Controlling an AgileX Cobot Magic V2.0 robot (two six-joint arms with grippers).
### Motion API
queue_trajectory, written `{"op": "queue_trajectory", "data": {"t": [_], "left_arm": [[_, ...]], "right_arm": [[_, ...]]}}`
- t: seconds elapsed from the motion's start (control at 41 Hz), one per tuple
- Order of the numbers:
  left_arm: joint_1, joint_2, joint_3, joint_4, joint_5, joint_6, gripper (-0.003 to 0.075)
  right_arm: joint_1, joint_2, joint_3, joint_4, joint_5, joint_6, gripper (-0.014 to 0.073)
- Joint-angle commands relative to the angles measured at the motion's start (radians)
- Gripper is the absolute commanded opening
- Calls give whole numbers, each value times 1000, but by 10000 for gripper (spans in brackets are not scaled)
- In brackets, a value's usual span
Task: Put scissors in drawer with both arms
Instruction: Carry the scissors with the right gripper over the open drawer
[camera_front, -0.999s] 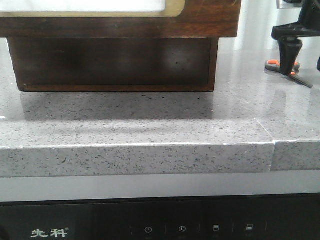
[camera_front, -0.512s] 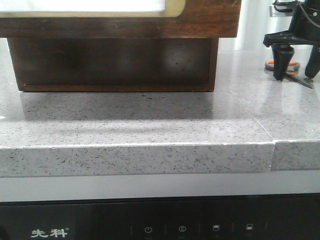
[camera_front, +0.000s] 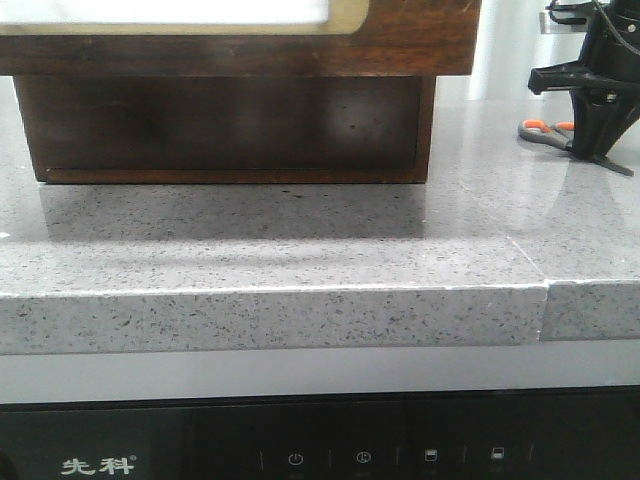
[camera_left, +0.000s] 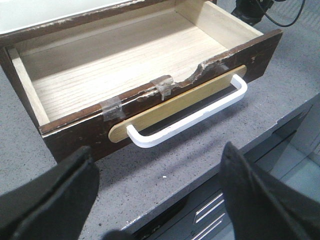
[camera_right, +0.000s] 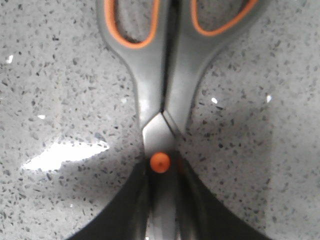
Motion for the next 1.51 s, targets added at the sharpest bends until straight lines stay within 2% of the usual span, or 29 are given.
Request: {"op": "queue_trajectory", "data": {"t": [0.0,0.219,0.609,0.804,1.023,1.242,1.486], "left_arm": [[-8,9,-31,-15,-78,-9,493],[-8,9,-31,-15,-78,-9,493],[-8,9,-31,-15,-78,-9,493],[-8,9,-31,-15,-78,-9,493],[-8,9,-31,-15,-78,-9,493],[-8,9,-31,-15,-78,-9,493],[-8,9,-31,-15,-78,-9,493]], "right_arm": [[-5,-69,-30,6,1,-8,45],[-5,-163,-30,6,16,-8,45],[14,-476,34,17,25,-52,45],[84,-650,97,24,19,-59,45],[208,-798,132,25,-9,-71,45],[371,-843,134,79,-21,-269,45],[519,-758,134,186,-57,-493,45]]}}
